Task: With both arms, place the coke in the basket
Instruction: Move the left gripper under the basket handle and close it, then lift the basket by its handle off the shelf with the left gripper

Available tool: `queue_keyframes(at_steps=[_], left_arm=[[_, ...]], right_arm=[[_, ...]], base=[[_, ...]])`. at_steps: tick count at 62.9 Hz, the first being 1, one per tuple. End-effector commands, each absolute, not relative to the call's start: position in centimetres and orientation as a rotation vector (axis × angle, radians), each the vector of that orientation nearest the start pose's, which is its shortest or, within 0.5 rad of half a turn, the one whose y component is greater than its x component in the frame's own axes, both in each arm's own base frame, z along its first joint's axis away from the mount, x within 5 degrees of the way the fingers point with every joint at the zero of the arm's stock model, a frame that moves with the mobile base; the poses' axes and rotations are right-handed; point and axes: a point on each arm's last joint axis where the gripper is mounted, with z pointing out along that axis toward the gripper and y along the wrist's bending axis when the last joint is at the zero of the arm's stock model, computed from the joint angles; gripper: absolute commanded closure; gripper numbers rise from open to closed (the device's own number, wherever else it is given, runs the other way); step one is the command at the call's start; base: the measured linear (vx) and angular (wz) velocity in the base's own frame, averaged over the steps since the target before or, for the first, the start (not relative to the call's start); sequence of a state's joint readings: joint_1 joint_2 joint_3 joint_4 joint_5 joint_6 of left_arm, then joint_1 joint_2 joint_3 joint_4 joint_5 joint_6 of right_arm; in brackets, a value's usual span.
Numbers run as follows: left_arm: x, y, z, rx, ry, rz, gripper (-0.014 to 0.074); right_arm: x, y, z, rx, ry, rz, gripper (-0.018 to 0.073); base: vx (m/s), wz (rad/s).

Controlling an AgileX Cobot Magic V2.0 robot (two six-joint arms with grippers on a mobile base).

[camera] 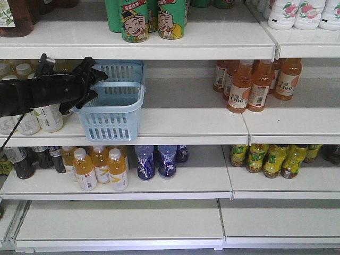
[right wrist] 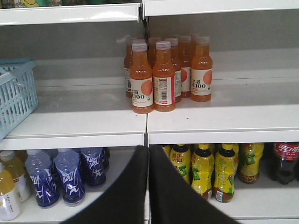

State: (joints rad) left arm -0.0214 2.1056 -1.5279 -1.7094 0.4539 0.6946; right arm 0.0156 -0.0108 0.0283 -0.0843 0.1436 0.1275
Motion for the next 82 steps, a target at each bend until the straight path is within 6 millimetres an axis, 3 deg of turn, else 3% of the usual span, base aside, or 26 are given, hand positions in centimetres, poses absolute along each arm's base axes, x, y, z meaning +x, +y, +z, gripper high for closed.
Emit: queue_keyframes(at_steps=[1,17,42,62,82], left_arm=[[48.2,-5.1,25.1,-0.749,1.88,-1.191,0.0133],[48.3,-5.1,24.7,-0.755,1.887,-1.183,0.0213],[47.6,-6.5,25.3,-0.587,1.922,-1.337,0.0603],[45.6,-8.4,25.8,-0.257,2.013,-1.558,0.0604],[42.6,-9.6,25.1,0.025,2.279,-1.706,0.0604]], right_arm=[[5.6,0.0,19.6,0.016,1.56,0.023,0.0564],[5.6,0.0,19.6,0.016,1.56,0.023,0.0564],[5.6,0.0,19.6,0.016,1.56,0.023,0.0564],[5.6,0.0,19.6,0.016,1.56,0.023,0.0564],[5.6,0.0,19.6,0.016,1.56,0.023,0.0564]], base=[[0.0,0.0],[0.0,0.0],[0.0,0.0],[0.0,0.0],[0.0,0.0]])
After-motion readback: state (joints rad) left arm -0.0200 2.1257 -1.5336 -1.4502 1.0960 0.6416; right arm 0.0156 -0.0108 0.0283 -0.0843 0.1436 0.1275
